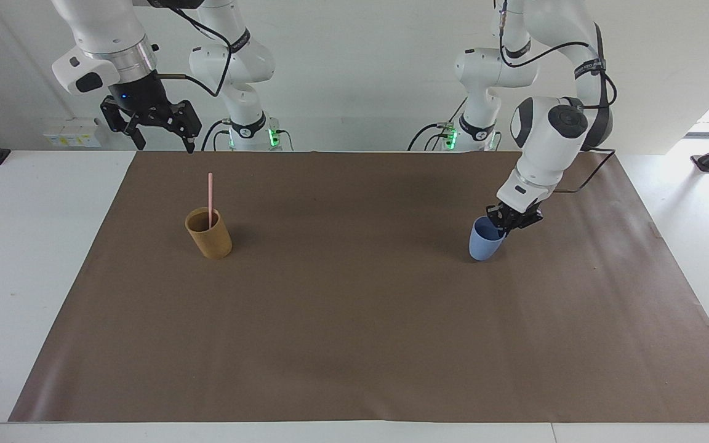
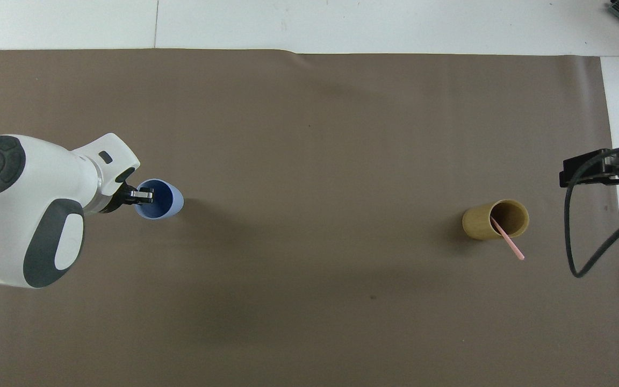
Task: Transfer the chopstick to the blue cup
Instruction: 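Move the blue cup toward center while the right gripper grasps the chopstick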
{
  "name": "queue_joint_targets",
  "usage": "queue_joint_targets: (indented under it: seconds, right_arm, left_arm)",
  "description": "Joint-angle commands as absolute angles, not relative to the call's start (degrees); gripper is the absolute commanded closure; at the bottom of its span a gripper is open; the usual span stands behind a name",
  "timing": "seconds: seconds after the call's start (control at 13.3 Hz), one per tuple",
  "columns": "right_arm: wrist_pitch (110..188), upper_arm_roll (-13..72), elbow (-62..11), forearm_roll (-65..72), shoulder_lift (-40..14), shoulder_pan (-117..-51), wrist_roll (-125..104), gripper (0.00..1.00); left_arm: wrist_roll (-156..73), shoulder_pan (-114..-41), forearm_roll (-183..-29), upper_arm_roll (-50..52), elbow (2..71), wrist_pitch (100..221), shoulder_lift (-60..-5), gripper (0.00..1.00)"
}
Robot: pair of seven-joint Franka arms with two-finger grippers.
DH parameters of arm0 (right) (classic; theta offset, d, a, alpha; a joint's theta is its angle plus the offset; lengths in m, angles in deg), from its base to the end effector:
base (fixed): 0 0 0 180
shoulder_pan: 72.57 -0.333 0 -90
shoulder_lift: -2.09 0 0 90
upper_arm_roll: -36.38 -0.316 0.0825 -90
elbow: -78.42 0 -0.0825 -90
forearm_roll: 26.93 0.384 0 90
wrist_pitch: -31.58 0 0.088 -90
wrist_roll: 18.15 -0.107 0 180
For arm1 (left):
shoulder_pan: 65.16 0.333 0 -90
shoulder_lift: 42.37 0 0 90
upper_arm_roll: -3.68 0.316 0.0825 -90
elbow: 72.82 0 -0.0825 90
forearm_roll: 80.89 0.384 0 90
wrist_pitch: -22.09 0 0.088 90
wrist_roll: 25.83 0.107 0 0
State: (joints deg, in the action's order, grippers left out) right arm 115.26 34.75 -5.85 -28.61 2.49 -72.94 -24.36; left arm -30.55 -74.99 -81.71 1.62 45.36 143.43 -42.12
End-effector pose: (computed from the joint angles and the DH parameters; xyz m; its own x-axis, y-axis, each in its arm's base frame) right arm 0.5407 0.0155 0.6654 0.9971 -0.0766 -0.0001 -0.0765 -0.9966 0.0295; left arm 0.5421 -0.1148 0.4360 0.9919 -0.1172 0.0495 -0.1181 -0.9929 0.0169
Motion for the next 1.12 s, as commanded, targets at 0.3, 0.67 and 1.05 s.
queue_joint_targets:
  seconds: [0.3,0.67,1.05]
  right_arm:
    - [123.0,34.3,-12.8,-27.5,6.2,-72.0,-23.2,0.0]
    - [124.9,34.3,-21.1,-27.5,7.8,-72.1,-23.3,0.0]
    - [131.7,34.4,-36.3,-28.0,12.4,-72.0,-23.3,0.16]
  left_arm:
    - [-43.2,-86.9,-82.3,1.7,28.9,134.3,-36.0,1.0]
    - [-54.6,-97.1,-83.5,1.7,18.3,138.4,-23.8,1.0]
    - [-54.7,-101.5,-83.6,1.7,19.3,144.3,-21.3,1.0]
